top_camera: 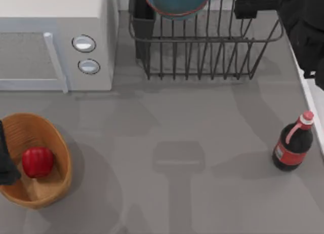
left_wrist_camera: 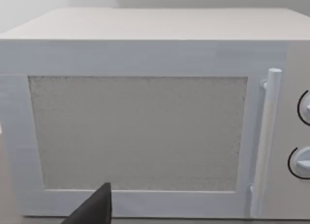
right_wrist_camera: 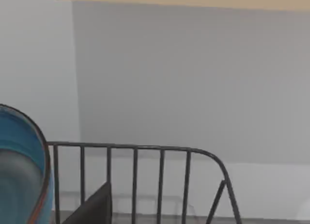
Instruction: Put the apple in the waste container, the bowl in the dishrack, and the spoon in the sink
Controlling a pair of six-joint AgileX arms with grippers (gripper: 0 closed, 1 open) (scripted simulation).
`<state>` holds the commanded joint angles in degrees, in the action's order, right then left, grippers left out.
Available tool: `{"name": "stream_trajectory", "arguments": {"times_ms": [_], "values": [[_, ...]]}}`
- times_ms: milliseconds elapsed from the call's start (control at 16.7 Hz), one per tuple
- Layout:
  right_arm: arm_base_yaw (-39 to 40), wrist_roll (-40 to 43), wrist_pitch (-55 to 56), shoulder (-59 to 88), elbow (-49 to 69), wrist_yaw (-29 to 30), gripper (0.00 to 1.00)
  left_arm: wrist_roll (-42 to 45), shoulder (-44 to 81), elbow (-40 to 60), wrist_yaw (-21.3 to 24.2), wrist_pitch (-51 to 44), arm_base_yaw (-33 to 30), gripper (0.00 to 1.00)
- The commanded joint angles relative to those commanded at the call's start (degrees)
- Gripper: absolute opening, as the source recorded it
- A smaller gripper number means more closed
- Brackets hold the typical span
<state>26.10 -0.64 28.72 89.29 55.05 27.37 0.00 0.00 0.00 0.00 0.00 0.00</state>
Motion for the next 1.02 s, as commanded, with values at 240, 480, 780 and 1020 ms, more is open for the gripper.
{"name": "stream_trajectory", "arguments": {"times_ms": [240, 480, 780, 1020], "values": [[-5.54, 0.04, -5.79, -19.77, -10.49, -5.88, 1.00, 0.00, 0.00, 0.00, 0.00, 0.00, 0.00, 1.00], [-10.37, 0.21, -11.05, -46.10, -23.02, -10.85, 1.00, 0.00, 0.00, 0.00, 0.00, 0.00, 0.00, 1.00], [-18.03, 0.48, -19.82, -73.67, -42.70, -19.01, 1.00, 0.00, 0.00, 0.00, 0.00, 0.00, 0.00, 1.00], [-23.99, 0.71, -26.49, -86.10, -52.75, -25.29, 1.00, 0.00, 0.00, 0.00, 0.00, 0.00, 0.00, 1.00]]}}
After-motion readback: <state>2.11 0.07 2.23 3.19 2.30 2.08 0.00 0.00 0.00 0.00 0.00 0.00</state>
